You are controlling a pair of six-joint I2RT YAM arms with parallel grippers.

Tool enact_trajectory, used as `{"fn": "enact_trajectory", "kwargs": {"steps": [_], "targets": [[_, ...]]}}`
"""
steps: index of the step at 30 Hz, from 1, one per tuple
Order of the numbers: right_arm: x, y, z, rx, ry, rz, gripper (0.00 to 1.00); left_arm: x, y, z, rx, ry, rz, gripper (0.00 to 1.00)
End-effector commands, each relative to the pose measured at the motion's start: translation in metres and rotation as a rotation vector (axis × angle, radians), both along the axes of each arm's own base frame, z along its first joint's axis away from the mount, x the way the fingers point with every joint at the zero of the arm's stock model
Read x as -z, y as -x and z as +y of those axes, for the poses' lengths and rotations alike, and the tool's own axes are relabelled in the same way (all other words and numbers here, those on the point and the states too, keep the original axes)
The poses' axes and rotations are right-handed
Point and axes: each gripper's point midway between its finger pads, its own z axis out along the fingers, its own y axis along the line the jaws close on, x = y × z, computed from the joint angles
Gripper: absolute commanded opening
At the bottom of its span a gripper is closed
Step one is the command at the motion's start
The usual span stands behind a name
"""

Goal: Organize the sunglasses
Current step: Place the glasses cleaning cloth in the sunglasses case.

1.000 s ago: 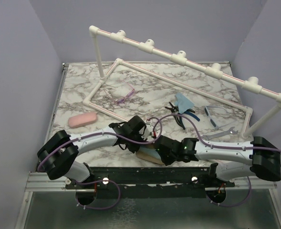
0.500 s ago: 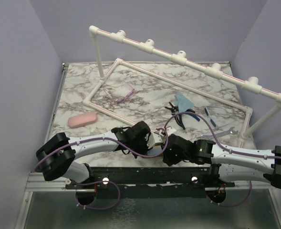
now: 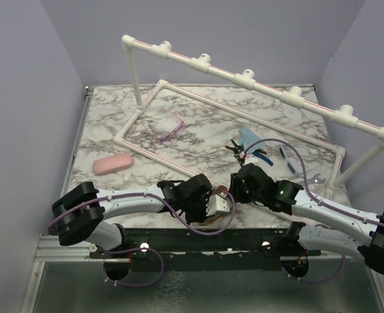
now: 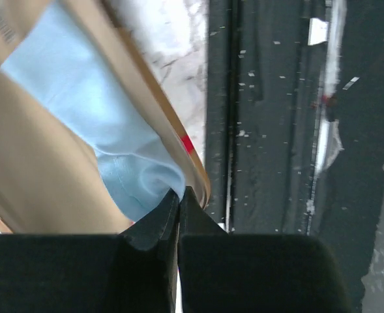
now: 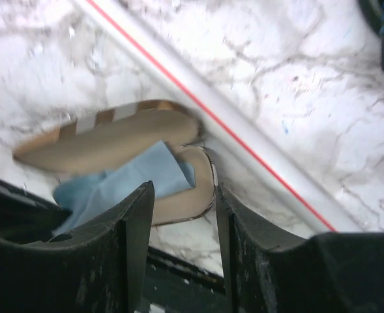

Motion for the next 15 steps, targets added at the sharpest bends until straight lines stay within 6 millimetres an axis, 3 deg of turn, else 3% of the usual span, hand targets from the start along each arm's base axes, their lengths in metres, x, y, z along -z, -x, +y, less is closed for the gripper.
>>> {"fn": "enact_trajectory", "kwargs": {"steps": [1,5,11,15], "targets": [[-0.016,-0.029,0.006,0.054,-0.094,-0.063,0.48,-0.006,0.022,-0.007,0.136,0.047,0.061,0.0],[-0.011,-0.029,0.006,0.043,-0.079,-0.044,0.48,-0.005,0.024,-0.003,0.136,0.034,0.068,0.0],[0.014,-0.019,0.013,0.003,-0.075,0.028,0.5,-0.001,0.02,0.0,0.112,0.015,0.057,0.0],[0.026,-0.021,0.007,0.03,-0.025,0.04,0.49,0.001,0.021,-0.002,0.104,0.007,0.075,0.0]]}}
